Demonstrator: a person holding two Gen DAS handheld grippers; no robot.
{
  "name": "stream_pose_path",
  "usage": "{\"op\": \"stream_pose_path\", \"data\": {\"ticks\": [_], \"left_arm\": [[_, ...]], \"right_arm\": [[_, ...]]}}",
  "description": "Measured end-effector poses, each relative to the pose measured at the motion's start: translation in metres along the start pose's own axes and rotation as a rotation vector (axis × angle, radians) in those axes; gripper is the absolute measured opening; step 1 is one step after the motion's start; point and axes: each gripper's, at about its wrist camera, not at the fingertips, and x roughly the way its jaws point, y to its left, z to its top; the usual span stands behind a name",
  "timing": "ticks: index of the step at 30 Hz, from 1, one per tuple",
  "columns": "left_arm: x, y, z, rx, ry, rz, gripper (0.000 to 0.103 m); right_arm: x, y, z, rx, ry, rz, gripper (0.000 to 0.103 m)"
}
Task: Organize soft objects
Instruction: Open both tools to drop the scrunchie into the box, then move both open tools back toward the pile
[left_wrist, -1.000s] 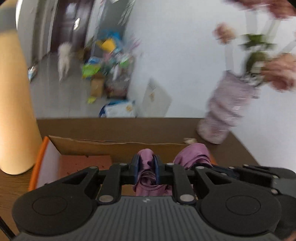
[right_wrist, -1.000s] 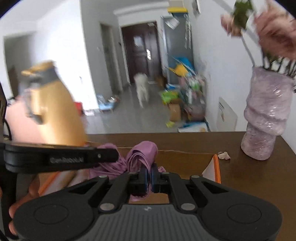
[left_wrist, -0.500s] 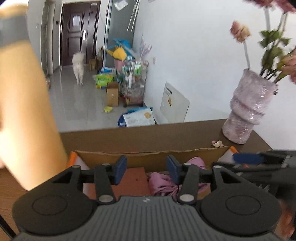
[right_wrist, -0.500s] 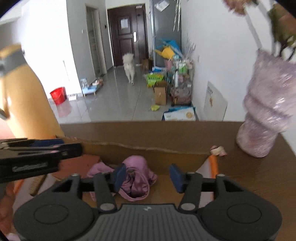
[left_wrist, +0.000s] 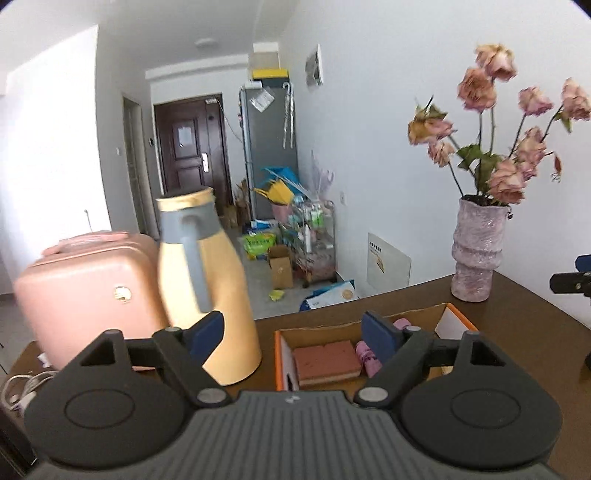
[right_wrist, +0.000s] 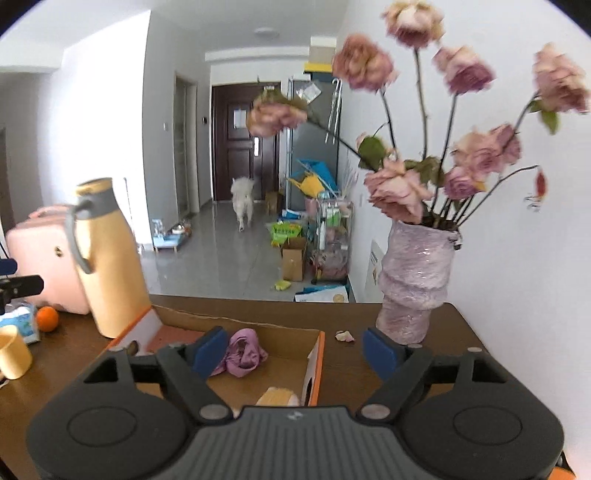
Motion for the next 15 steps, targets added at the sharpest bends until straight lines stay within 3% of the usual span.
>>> {"op": "stream_pose_path", "data": {"ticks": [4, 8, 15], "left_arm": [[-0.061, 0.002, -0.027, 0.004, -0.067, 0.008, 0.089], [-0.117, 0.002, -0.071, 0.014, -0.135, 0.01, 0.091], [-0.2, -0.026, -0.159, 0.041, -0.196, 0.012, 0.097]], "right_arm": [[-0.05, 0.009, -0.027, 0.006, -0.096, -0.004, 0.085], [-0.105, 0.022, -0.078, -0.036, -0.2, -0.004, 0.086], [-0.172, 0.042, -0.164, -0.006, -0.263, 0.024, 0.087]]}}
